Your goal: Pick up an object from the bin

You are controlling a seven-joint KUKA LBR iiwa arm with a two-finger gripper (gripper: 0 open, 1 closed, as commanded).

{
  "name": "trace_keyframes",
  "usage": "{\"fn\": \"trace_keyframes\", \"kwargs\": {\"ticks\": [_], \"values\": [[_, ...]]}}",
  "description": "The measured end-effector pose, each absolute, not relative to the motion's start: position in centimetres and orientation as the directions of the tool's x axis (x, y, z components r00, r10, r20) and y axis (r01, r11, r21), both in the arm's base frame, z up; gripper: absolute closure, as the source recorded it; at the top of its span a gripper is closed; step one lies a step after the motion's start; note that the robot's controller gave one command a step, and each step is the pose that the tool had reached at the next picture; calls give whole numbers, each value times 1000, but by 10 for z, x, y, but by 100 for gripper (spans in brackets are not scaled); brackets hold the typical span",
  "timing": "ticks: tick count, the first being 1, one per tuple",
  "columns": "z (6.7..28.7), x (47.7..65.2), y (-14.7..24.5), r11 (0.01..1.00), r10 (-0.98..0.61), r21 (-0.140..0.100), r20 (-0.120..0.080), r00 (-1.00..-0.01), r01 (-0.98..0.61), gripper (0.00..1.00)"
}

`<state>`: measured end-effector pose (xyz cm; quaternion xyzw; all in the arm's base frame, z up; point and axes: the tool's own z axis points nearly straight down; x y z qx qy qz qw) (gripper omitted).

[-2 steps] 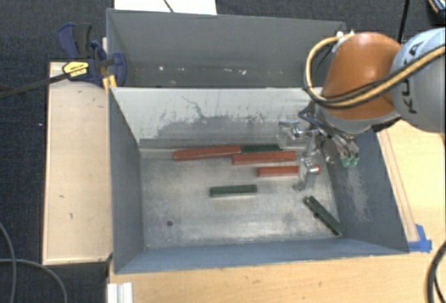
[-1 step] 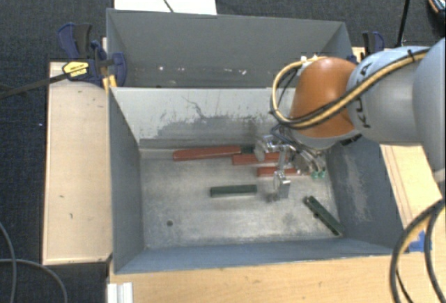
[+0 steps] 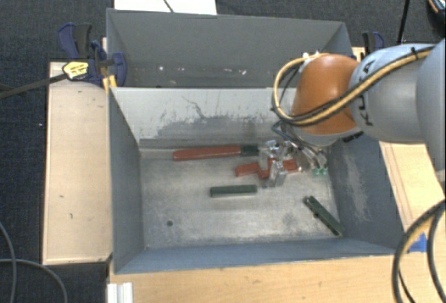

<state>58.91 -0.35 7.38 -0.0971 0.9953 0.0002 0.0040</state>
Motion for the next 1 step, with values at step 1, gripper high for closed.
{"fn": "trace_keyframes", "kwargs": {"ticks": [1], "values": [[158,590,-16,987,-162,-1,-10,-987,-162,100]]}}
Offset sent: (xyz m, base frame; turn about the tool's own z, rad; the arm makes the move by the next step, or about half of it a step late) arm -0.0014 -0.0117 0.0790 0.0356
